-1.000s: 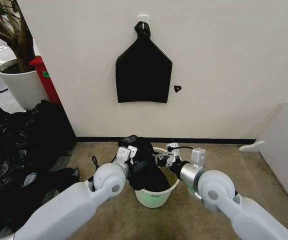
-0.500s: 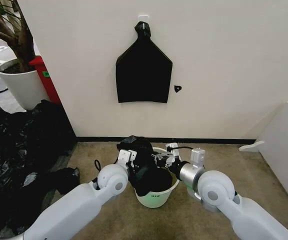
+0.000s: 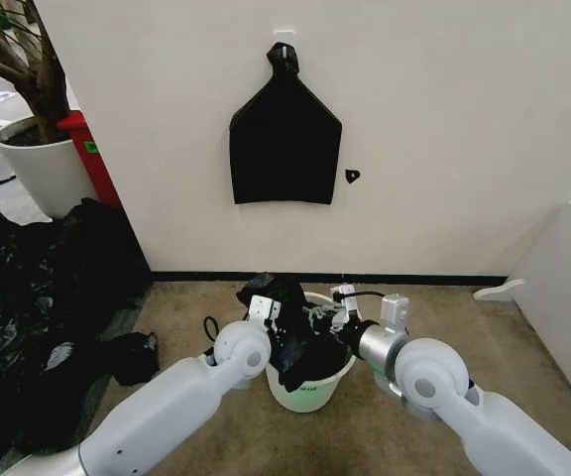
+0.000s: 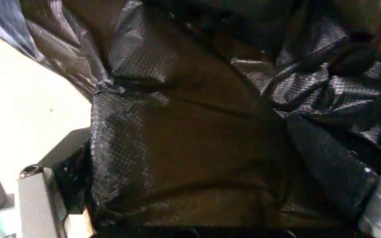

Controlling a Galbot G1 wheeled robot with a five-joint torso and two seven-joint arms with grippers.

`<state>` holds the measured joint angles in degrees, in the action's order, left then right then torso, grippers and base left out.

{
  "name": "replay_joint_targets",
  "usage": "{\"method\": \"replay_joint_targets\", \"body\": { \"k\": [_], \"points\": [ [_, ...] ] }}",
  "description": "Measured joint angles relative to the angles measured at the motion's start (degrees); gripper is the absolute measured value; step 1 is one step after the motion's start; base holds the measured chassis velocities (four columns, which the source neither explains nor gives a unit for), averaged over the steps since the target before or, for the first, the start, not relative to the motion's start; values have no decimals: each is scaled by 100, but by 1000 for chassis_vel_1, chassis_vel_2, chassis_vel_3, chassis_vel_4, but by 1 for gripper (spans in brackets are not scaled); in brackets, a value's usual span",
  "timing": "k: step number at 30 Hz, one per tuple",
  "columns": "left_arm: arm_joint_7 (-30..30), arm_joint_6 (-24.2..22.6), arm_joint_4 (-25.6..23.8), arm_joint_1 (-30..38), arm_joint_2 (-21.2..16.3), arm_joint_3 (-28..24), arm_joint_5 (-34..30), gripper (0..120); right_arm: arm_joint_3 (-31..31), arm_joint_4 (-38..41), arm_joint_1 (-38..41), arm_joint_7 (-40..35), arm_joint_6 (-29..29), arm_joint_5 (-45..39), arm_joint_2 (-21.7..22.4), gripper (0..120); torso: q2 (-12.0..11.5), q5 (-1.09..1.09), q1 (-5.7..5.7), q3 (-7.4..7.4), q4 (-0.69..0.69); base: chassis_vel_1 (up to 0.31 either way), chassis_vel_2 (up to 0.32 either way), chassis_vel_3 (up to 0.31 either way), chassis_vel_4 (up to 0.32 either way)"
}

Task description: Place the garbage bag over the trash bin.

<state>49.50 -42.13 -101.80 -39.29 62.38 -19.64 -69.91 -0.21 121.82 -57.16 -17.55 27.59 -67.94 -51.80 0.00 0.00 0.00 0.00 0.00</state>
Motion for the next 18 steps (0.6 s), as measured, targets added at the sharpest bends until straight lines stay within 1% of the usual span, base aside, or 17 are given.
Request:
{"method": "replay_joint_targets", "body": {
  "k": [6,9,16,18],
  "points": [
    [76,0,35,4,7,1,24,100,-170,-18,133,-70,5,-46,-108,0,0,0,0,0,0,0,0,0,0],
    [82,-1,18,4,-12,2,44,100,-219,-47,176,-87,5,-51,-141,0,0,-1,0,0,1,0,0,0,0],
    [69,-1,31,-37,-56,-2,212,95,-281,-88,180,-96,6,-33,-162,0,0,-1,0,0,1,0,0,0,0],
    [62,-1,86,-42,-32,-11,233,89,-280,-88,164,-103,7,-28,-163,0,0,-1,0,0,1,0,0,0,0]
  ]
}}
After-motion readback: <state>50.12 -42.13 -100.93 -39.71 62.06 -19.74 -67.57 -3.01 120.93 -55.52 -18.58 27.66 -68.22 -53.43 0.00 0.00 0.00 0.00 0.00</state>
